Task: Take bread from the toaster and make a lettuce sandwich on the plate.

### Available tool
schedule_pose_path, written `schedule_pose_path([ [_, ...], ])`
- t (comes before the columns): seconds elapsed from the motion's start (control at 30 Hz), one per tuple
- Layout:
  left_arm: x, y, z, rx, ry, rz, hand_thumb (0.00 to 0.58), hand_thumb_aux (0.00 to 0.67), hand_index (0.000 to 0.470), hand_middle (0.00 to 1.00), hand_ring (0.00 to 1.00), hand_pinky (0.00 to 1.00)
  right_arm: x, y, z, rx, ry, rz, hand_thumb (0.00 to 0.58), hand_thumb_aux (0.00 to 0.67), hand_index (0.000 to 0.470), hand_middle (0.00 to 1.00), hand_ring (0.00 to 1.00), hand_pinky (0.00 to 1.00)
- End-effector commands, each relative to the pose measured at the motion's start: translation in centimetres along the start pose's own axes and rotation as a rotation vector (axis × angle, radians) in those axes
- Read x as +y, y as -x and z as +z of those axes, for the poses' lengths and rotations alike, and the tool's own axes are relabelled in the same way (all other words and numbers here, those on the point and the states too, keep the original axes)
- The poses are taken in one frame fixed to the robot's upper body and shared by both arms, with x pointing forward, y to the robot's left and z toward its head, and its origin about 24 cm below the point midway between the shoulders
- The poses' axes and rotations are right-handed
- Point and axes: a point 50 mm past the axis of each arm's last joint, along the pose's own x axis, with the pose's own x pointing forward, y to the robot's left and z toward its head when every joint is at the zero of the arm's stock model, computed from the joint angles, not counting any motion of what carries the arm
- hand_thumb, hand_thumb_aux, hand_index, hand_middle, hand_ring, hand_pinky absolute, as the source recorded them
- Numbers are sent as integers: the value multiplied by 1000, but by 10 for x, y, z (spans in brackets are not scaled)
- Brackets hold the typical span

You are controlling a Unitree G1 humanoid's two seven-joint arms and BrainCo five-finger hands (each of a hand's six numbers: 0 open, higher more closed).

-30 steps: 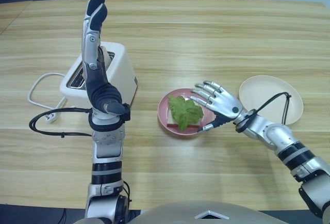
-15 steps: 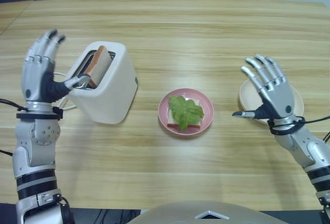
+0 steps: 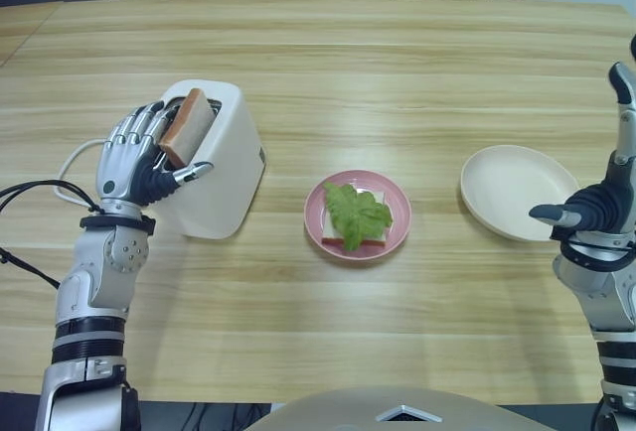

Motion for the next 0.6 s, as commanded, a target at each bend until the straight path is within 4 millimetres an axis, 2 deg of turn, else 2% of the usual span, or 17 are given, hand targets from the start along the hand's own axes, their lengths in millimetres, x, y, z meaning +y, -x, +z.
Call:
schedule_pose_path([
  [0.03,-6,-4,1,32,43,-9,580,670,470,0,0,0,5,5,-1,8,4,33,0,0,0,0,0,0],
  [0.37,-10,-9,13,36,228,6,580,670,470,0,0,0,6,13,-3,20,18,68,0,0,0,0,0,0],
  [0.57,2,-11,24,-13,328,72,580,670,470,0,0,0,7,14,-1,23,10,69,0,0,0,0,0,0],
  [0.6,3,-10,27,-29,340,74,580,670,470,1000,1000,1000,8,14,-1,23,7,70,0,0,0,0,0,0],
])
